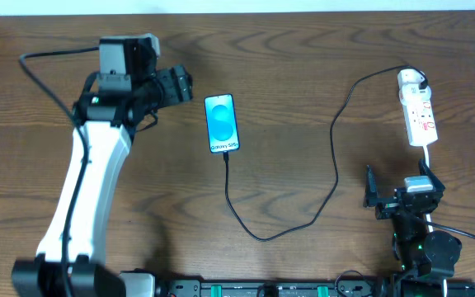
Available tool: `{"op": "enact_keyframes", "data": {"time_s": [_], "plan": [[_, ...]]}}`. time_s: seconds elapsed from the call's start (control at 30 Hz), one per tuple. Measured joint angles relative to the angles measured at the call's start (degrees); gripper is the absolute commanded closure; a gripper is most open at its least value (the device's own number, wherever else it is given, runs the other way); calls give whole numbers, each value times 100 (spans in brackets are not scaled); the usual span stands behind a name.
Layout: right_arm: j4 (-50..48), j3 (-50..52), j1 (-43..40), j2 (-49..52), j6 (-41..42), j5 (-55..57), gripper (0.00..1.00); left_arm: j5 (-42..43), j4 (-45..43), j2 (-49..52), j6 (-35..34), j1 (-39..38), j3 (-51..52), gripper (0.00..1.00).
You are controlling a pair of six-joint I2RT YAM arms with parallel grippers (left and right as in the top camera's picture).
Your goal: Plug charger to phone and switch on socket
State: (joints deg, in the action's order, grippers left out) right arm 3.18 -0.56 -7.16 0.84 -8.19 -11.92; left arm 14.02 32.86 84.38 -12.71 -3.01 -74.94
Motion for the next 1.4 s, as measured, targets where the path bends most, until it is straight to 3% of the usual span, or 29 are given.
{"op": "enact_keyframes", "data": {"time_s": [0.2, 0.37, 0.5, 1.0, 1.4], "plan": [[-2, 0, 0, -2, -2, 2, 1, -328, -1167, -1502, 723, 0, 1132, 13], [4, 0, 0, -13, -2, -2, 1, -420, -2820, -3143, 1517, 111, 3051, 13], [0, 0, 0, -13, 0, -2, 1, -520, -3458, -4312, 1727, 341, 4518, 13], [-2, 0, 0, -15, -2, -2, 1, -1003, -3563, -7637, 1333, 409, 7300, 13], [-2, 4, 0, -15, 0, -2, 1, -1117, -3154, -8376, 1119, 409, 7410, 13]]}}
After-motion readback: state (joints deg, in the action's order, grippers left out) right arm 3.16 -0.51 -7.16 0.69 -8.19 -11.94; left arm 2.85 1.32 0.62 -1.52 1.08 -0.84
